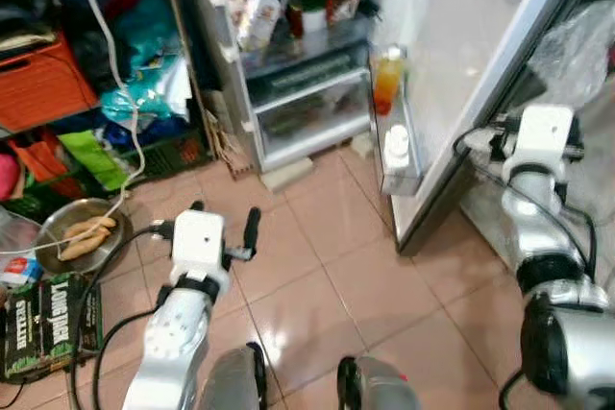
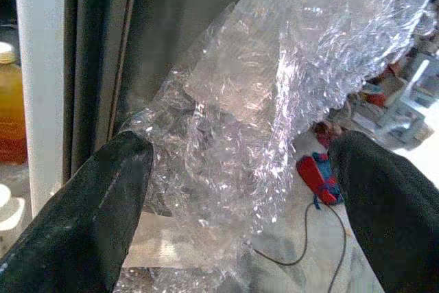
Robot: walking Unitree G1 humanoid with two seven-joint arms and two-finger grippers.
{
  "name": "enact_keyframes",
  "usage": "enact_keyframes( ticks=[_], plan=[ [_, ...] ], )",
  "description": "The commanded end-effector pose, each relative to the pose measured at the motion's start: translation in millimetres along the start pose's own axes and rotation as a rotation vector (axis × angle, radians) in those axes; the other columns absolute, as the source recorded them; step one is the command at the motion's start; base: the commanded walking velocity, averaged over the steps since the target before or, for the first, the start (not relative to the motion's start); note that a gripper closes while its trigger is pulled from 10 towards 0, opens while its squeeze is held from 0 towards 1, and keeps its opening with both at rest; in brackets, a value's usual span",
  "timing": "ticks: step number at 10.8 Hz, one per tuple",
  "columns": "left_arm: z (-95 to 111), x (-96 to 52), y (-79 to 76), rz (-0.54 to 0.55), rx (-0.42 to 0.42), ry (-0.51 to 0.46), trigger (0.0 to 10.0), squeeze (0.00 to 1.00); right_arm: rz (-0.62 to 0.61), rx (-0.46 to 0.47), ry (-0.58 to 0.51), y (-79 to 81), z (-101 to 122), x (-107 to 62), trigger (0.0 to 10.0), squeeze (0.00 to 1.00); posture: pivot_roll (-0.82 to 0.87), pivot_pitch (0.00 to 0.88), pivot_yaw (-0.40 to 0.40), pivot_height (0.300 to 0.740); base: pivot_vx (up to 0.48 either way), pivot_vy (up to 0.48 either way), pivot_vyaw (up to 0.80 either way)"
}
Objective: Restocking fridge
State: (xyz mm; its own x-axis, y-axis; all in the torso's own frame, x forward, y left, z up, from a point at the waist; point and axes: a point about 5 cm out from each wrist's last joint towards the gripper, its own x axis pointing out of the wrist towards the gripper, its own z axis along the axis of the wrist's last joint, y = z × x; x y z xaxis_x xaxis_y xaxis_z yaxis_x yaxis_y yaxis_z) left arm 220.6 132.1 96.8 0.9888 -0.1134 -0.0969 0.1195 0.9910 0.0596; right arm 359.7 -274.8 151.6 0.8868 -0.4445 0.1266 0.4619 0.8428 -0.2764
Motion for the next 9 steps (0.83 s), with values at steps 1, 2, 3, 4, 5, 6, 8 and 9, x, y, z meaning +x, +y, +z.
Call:
enact_keyframes(
  ticks=[1, 2, 3, 4, 5, 6, 8, 9],
  plan=[
    [2, -4.5, 2.8, 0.008, 0.012, 0.008, 10.0, 0.00, 0.038, 0.048, -0.050, 5.3, 15, 5.4, 10.0, 0.00, 0.22, 0.243, 0.040, 0.740, 0.000, 0.000, 0.00],
    [2, -6.5, 3.0, 0.001, 0.012, 0.019, 10.0, 0.00, 0.163, 0.136, -0.064, 19.2, 20, 5.4, 10.0, 0.00, 0.22, 0.244, 0.049, 0.740, 0.000, 0.000, 0.00],
    [3, -4.6, 1.1, -0.013, 0.014, 0.022, 10.0, 0.00, 0.278, 0.183, -0.072, 30.9, 23, 3.2, 10.0, 0.00, 0.22, 0.243, 0.054, 0.740, 0.000, 0.000, 0.00],
    [3, -3.0, 0.5, -0.020, 0.018, 0.020, 10.0, 0.00, 0.319, 0.195, -0.084, 35.4, 25, 1.9, 10.0, 0.00, 0.22, 0.239, 0.057, 0.740, 0.000, 0.000, 0.00],
    [4, -2.4, 1.3, -0.019, 0.018, 0.020, 10.0, 0.00, 0.369, 0.259, -0.085, 42.2, 27, 0.6, 10.0, 0.00, 0.21, 0.237, 0.057, 0.740, 0.000, 0.000, 0.00],
    [5, -1.5, 1.9, -0.020, 0.019, 0.022, 10.0, 0.00, 0.446, 0.362, -0.077, 55.3, 30, -3.3, 10.0, 0.00, 0.22, 0.230, 0.059, 0.740, 0.000, 0.000, 0.00],
    [5, 0.5, 1.5, -0.025, 0.018, 0.019, 10.0, 0.00, 0.819, 0.629, -0.087, 101.8, 40, -30.2, 10.0, 0.00, 0.21, 0.215, 0.059, 0.740, 0.000, 0.000, 0.00],
    [5, 1.5, 1.5, -0.027, 0.018, 0.019, 10.0, 0.00, 0.899, 0.674, -0.105, 109.3, 45, -37.9, 10.0, 0.00, 0.21, 0.213, 0.060, 0.740, 0.000, 0.000, 0.00]
  ],
)
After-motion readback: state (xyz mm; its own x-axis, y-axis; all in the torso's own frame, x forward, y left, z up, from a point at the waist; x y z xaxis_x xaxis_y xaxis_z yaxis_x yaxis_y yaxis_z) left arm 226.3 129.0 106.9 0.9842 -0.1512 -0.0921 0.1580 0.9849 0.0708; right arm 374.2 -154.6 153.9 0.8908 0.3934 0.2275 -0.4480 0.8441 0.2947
